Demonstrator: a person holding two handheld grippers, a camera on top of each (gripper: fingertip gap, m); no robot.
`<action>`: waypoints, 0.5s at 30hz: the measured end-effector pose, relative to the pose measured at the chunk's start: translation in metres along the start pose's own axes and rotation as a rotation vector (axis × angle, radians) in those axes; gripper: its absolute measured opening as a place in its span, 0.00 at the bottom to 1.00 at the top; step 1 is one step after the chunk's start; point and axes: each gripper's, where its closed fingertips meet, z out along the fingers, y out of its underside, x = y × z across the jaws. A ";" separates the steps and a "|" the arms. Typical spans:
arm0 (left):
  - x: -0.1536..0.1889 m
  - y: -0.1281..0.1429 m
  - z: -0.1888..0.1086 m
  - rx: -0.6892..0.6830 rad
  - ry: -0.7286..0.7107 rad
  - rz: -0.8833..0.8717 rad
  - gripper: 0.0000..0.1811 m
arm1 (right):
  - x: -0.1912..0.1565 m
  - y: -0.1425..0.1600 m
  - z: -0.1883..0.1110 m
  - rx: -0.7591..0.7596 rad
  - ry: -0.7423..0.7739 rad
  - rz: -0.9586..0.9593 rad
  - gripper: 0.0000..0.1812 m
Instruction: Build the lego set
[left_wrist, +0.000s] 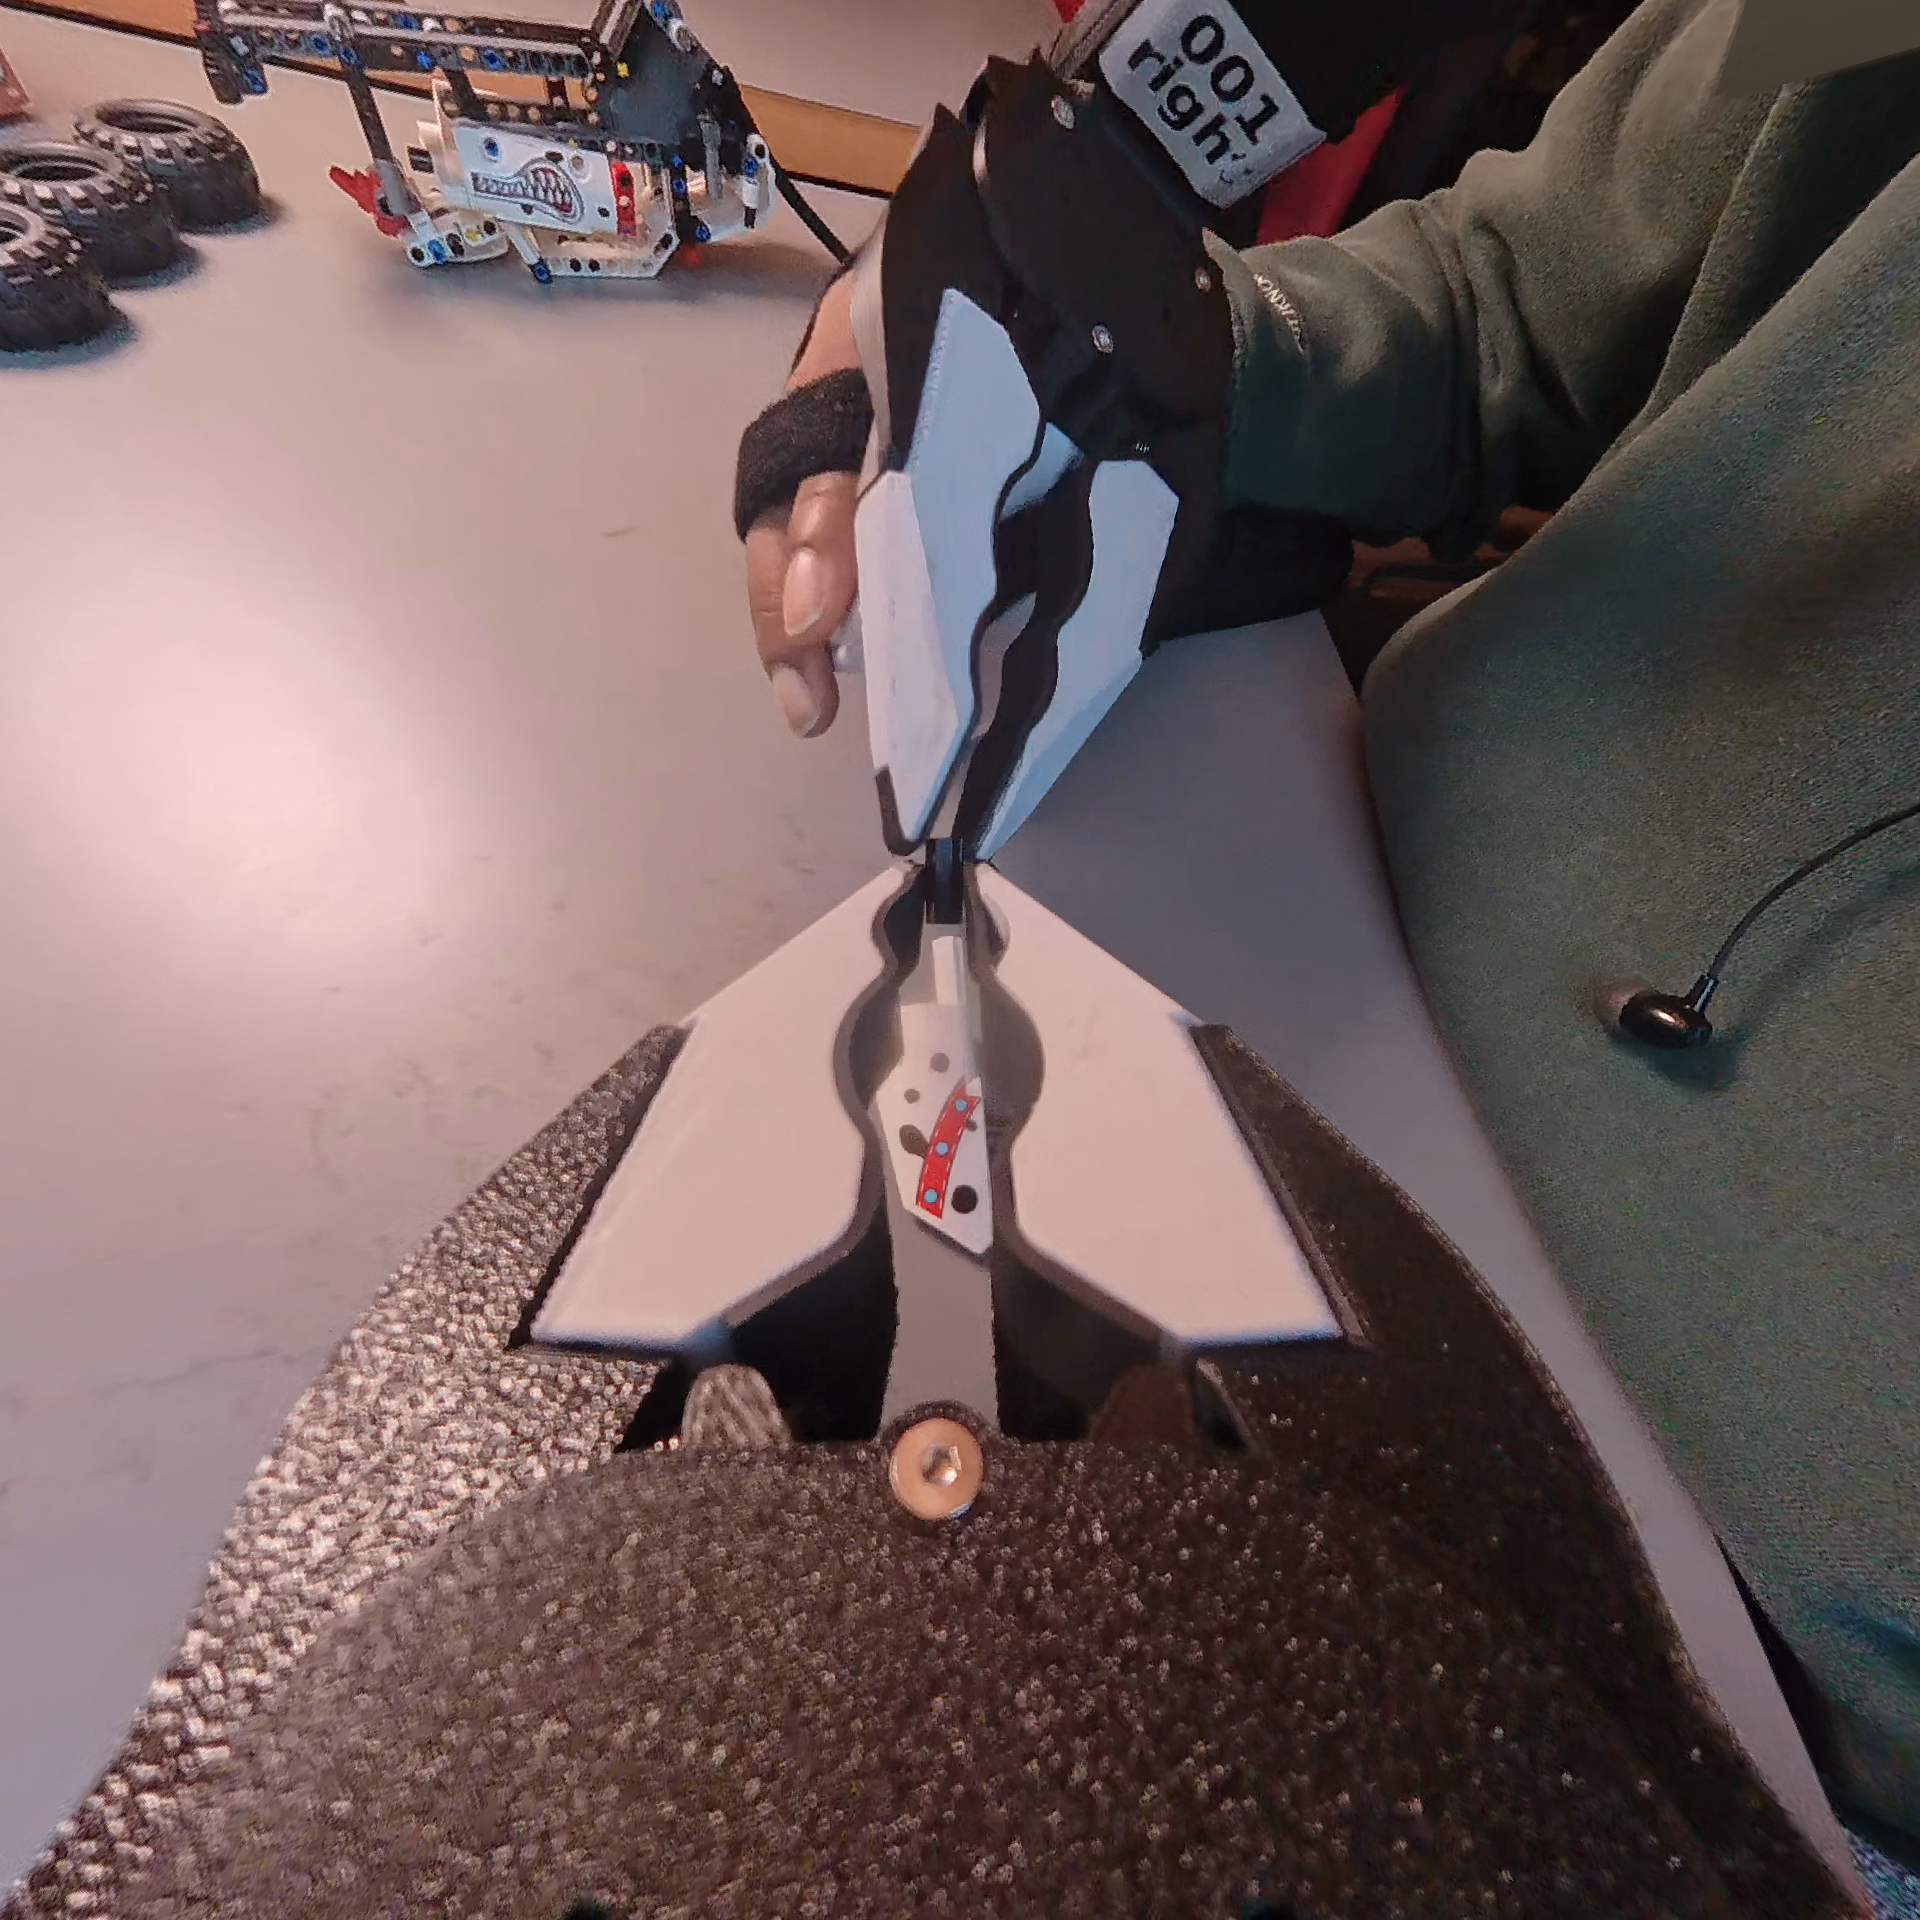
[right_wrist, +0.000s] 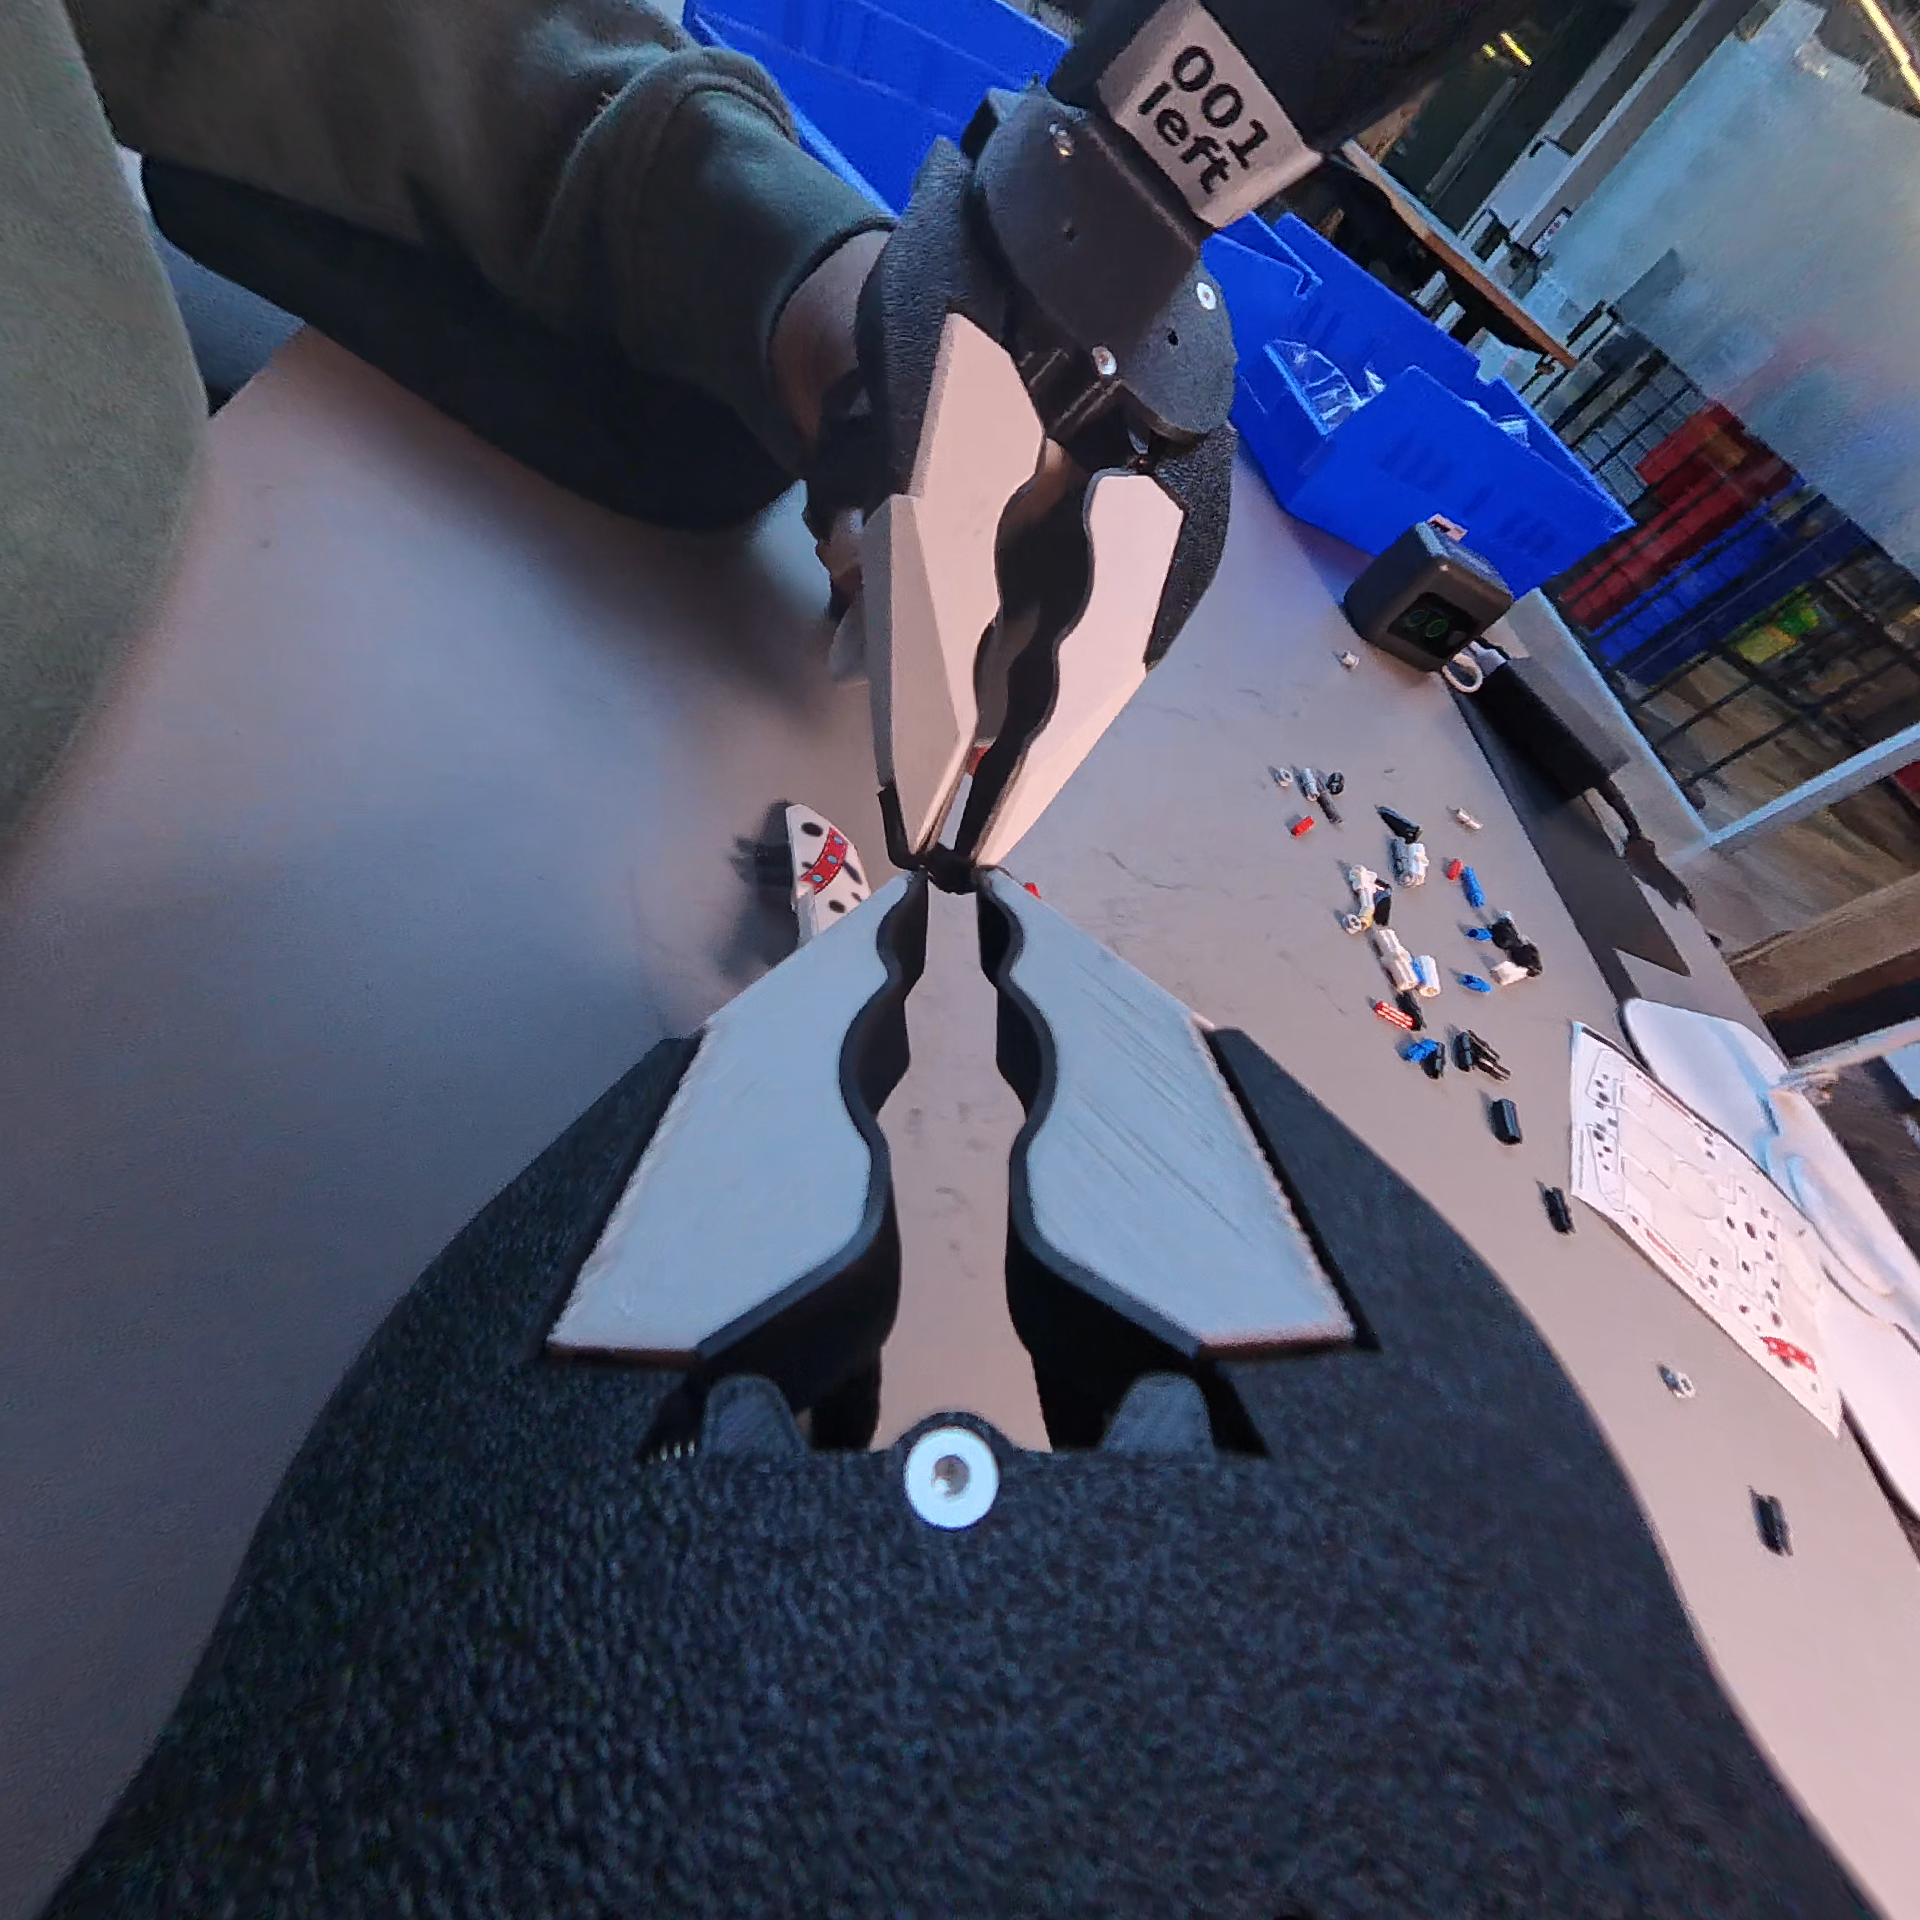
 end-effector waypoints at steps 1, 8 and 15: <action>0.002 0.001 0.000 -0.005 0.011 -0.004 0.03 | -0.002 0.000 0.000 -0.003 -0.007 -0.016 0.04; -0.001 -0.005 -0.004 0.034 0.009 -0.030 0.08 | 0.005 -0.003 -0.003 0.005 0.017 0.012 0.03; -0.003 -0.013 -0.010 0.092 0.016 -0.073 0.11 | 0.018 -0.017 -0.012 0.101 0.060 0.086 0.03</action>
